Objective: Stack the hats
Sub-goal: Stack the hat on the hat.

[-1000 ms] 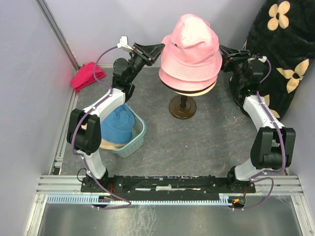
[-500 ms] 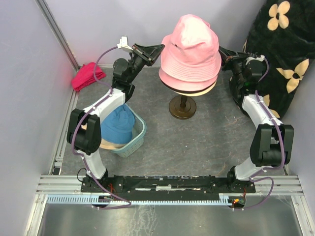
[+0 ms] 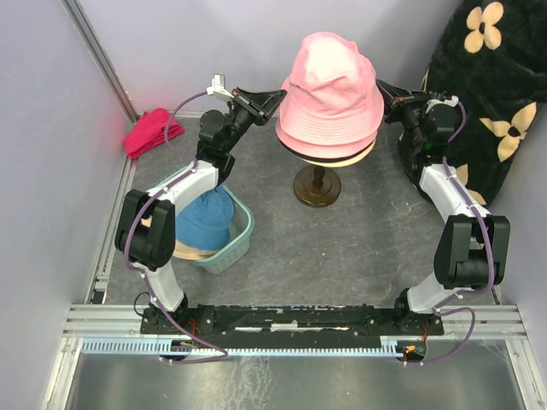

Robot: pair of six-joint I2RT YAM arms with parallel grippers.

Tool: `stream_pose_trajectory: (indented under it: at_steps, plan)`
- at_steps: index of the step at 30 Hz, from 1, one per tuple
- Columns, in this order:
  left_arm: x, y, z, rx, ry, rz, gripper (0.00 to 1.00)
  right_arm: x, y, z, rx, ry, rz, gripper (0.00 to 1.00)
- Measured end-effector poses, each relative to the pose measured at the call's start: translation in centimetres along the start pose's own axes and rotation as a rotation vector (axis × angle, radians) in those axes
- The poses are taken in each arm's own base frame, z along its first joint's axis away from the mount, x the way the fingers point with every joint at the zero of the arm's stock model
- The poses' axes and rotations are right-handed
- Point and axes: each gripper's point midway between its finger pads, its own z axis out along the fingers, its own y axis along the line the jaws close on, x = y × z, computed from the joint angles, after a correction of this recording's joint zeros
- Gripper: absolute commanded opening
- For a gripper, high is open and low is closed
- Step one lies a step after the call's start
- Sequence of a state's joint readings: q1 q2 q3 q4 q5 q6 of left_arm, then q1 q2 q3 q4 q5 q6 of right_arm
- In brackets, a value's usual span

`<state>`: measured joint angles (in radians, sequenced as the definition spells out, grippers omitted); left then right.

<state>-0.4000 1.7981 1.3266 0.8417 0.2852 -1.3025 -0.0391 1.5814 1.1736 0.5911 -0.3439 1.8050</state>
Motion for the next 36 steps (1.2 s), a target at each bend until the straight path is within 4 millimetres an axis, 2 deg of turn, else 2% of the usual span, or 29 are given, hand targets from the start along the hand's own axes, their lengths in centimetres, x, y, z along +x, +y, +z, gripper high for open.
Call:
stream_pose_trajectory:
  at_steps: [7, 17, 25, 36]
  plan:
    - [0.0, 0.1, -0.7, -0.011, -0.012, -0.004, 0.06, 0.2, -0.3, 0.0, 0.007, 0.003, -0.005, 0.01]
    - [0.1, 0.3, -0.8, -0.019, -0.012, -0.012, 0.03, 0.2, -1.5, 0.0, 0.047, 0.005, -0.033, 0.01]
    - [0.4, 1.2, -0.9, -0.062, -0.001, -0.025, 0.03, 0.5, -3.1, -0.1, 0.102, 0.018, -0.067, 0.01]
    - [0.9, 2.0, -1.7, -0.113, -0.001, -0.040, 0.03, 0.8, -3.8, -0.3, 0.126, 0.024, -0.098, 0.01]
